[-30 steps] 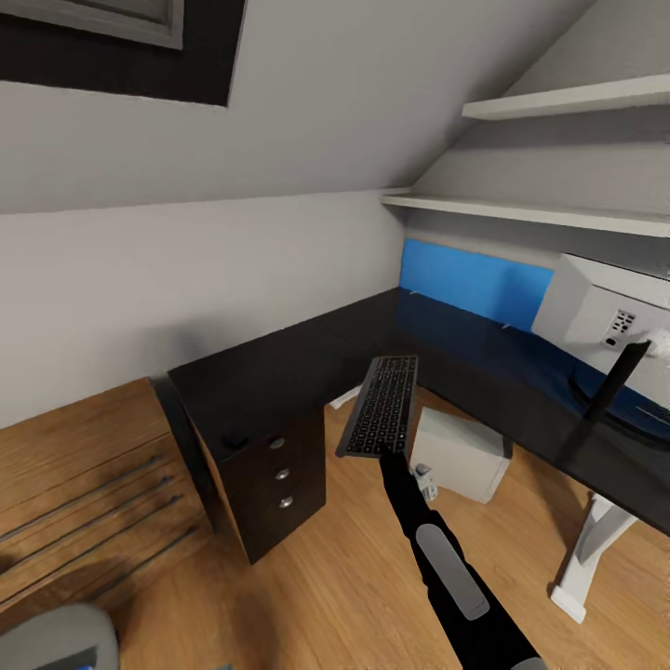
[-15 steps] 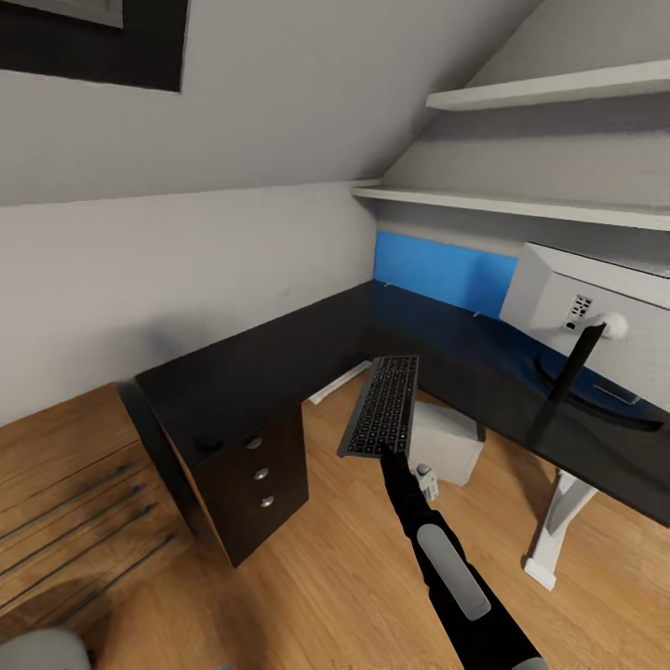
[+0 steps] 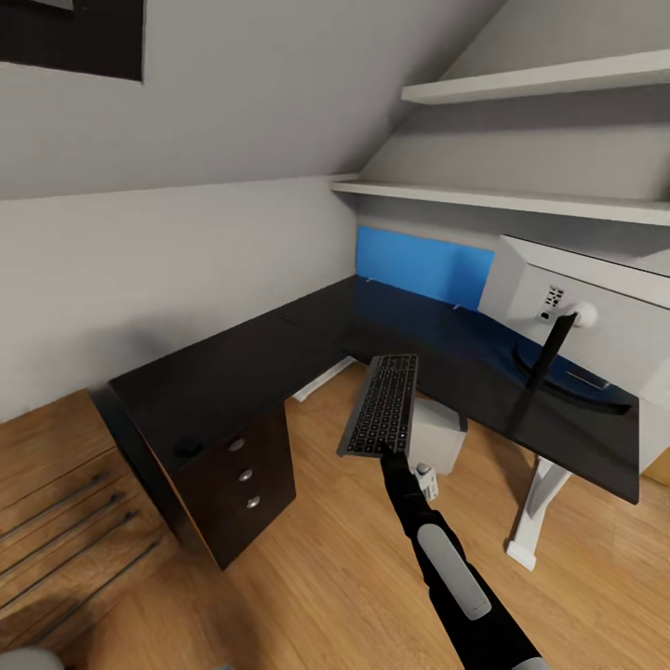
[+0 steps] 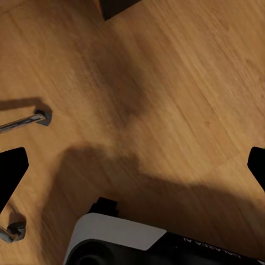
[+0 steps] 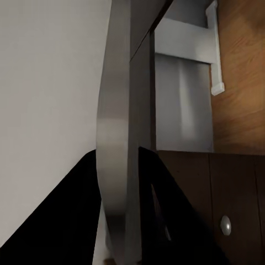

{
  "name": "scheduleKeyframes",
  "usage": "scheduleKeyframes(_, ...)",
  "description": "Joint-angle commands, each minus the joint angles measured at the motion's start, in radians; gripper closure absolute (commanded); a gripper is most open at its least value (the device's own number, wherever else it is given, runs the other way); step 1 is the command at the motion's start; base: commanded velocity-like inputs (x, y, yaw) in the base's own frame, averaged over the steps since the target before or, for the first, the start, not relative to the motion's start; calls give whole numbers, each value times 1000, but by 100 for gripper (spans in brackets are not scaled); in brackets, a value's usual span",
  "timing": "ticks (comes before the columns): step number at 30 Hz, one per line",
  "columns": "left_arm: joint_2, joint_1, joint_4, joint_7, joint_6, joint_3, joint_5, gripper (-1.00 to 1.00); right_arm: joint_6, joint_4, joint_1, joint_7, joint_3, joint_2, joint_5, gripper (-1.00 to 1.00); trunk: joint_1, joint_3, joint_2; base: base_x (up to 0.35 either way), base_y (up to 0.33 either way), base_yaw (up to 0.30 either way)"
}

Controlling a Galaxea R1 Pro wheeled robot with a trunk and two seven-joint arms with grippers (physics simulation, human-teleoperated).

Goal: In the bedroom, organize the workspace by keeping the computer under the desk, ensuring the monitor is on the desk, placing the keyboard on the desk next to the monitor, placing the mouse on the desk next to the keyboard, moving the folder from the swivel chair onto the desk next to the mouse, stacking the notebook on top of the folder with the pen on top of the notebook, and positioning the swivel chair next to the desk.

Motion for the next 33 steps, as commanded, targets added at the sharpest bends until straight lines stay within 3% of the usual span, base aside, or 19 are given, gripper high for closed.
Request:
scheduleKeyframes(1, 1, 0, -2, 8, 2, -4, 8, -100, -8, 0, -1, 5, 3, 0, -12, 100, 0, -1, -1, 0, 0, -8)
scheduleKeyframes(7, 1, 0, -2, 7, 2, -4, 8, -100, -11, 0, -1, 1, 1, -1, -10, 100, 0, -1, -1, 0, 0, -13)
scheduleKeyframes(8, 1, 0, -2, 7, 2, -4, 8, -100, -12, 1, -1, -1, -25, -1, -10, 100, 0, -2, -1, 0, 0, -231)
scheduleKeyframes(14, 1, 0, -2, 7, 2, -4, 8, -100, -28, 7, 0, -1, -54, -1, -10, 100, 0, -5, -1, 0, 0, -246)
scheduleKeyframes(27, 1, 0, -2, 8, 2, -4, 8, -100, -182, 45, 0, 0, -63, 4, -15, 100, 0, -6, -1, 0, 0, -263)
scheduleKeyframes(29, 1, 0, -2, 8, 2, -4, 8, -100, -235, 53, 0, 1, -62, 4, -44, 100, 0, -6, -1, 0, 0, -265)
scheduleKeyframes(33, 1, 0, -2, 8, 2, -4, 8, -100, -361, 62, -1, 4, -62, 4, -152, 100, 0, -6, -1, 0, 0, -265)
